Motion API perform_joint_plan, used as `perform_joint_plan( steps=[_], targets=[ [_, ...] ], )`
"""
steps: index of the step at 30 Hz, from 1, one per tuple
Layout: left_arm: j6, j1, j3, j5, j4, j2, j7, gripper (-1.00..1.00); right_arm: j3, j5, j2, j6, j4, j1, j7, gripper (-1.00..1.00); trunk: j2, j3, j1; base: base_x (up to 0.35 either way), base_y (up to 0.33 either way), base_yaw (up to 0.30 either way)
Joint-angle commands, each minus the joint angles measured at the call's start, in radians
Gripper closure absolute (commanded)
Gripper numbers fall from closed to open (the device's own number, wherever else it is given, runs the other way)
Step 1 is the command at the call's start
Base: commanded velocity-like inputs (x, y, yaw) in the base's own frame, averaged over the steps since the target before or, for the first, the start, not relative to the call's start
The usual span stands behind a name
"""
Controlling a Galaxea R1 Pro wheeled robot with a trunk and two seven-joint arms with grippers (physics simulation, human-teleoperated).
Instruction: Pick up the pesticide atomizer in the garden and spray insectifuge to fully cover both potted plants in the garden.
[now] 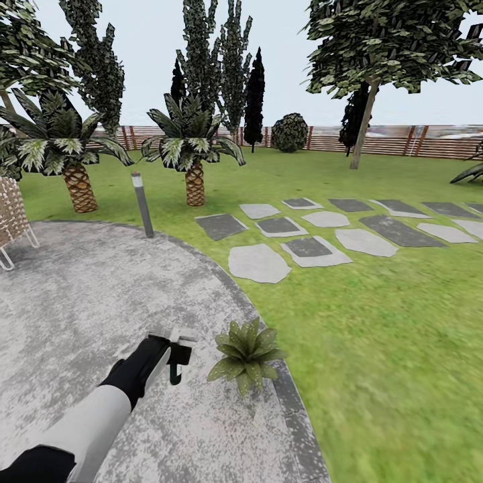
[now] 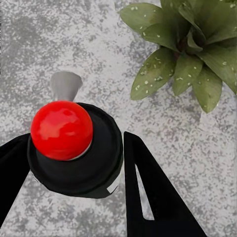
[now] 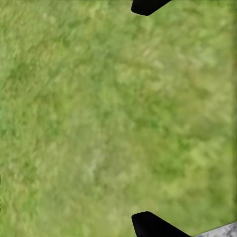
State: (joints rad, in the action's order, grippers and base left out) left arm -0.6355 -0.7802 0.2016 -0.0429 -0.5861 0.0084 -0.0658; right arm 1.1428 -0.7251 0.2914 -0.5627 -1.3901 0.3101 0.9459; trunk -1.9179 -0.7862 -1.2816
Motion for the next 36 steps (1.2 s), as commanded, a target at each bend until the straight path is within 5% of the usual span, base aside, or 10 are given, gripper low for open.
perform_joint_plan(
  steps=[1,4,6,11,36],
  targets=[
    [0.022,-0.001,-0.003,-0.004,0.006,0.001,0.001,1.0,0.001,-0.007,0.0,-0.003,-0.001,0.001,0.008,-1.0,0.0,-0.001,0.0,0.0,0.0,0.0],
    [0.139,-0.001,-0.076,-0.004,0.035,0.001,0.002,1.0,0.0,-0.007,0.0,-0.003,-0.001,0.001,0.008,-1.0,0.0,-0.001,0.0,0.0,0.0,0.0],
    [0.182,-0.001,-0.155,-0.002,0.075,0.001,0.003,1.0,0.0,-0.007,0.0,-0.003,-0.001,0.001,0.008,-1.0,0.0,-0.001,0.0,0.0,0.0,0.0],
    [0.2,-0.001,-0.211,0.004,0.097,0.001,0.003,1.0,-0.003,-0.008,0.0,-0.004,-0.001,0.001,0.008,-1.0,0.0,-0.001,0.0,0.0,0.0,0.0],
    [0.194,-0.001,-0.209,0.006,0.095,-0.013,0.003,1.0,-0.008,-0.01,0.0,-0.006,-0.001,0.001,0.008,-1.0,0.0,-0.001,0.0,-0.04,0.0,0.071]
  ],
)
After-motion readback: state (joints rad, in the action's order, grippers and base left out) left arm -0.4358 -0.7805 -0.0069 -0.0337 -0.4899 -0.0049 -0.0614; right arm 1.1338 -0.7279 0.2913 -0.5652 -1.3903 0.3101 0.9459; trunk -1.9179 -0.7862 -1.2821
